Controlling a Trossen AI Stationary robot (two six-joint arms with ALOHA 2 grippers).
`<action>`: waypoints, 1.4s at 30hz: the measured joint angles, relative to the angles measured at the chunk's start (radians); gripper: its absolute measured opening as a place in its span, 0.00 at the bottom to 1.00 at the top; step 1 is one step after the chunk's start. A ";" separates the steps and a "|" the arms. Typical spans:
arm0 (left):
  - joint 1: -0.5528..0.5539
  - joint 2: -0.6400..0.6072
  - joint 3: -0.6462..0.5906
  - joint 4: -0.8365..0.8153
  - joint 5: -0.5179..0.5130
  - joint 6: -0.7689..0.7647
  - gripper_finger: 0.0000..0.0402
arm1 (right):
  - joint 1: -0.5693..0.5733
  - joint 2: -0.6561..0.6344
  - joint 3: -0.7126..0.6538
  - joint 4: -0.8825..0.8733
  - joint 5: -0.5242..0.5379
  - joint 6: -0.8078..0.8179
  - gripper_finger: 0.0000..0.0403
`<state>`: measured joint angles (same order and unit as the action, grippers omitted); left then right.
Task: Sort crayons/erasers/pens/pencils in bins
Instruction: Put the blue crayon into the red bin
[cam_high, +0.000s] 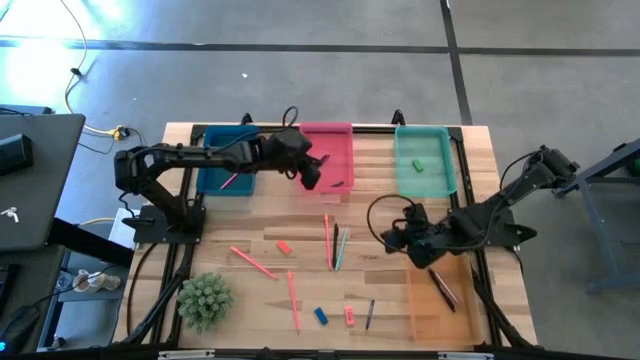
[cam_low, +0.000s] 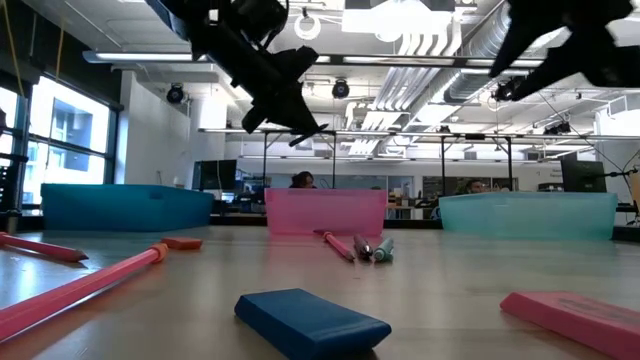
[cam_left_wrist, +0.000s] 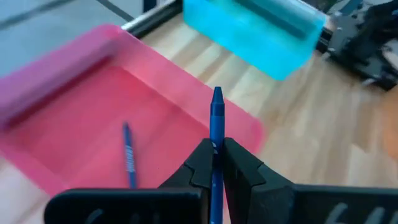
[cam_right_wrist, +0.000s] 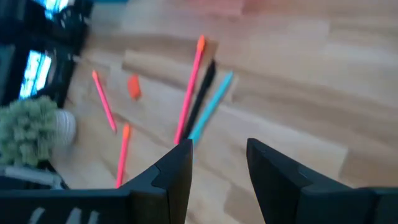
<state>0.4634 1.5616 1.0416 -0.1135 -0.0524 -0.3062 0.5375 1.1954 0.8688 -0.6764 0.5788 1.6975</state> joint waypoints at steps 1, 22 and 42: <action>0.012 0.000 0.000 0.000 0.000 0.019 0.01 | -0.019 0.000 0.000 0.010 0.011 -0.017 0.36; 0.082 0.132 0.001 0.093 0.026 0.057 0.01 | -0.301 0.000 0.000 0.065 0.022 -0.315 0.36; 0.047 0.251 0.001 0.100 -0.036 -0.084 0.01 | -0.342 0.000 0.000 0.037 0.007 -0.423 0.36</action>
<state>0.5101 1.8126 1.0424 -0.0137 -0.0888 -0.3904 0.1959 1.1954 0.8692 -0.6393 0.5858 1.2743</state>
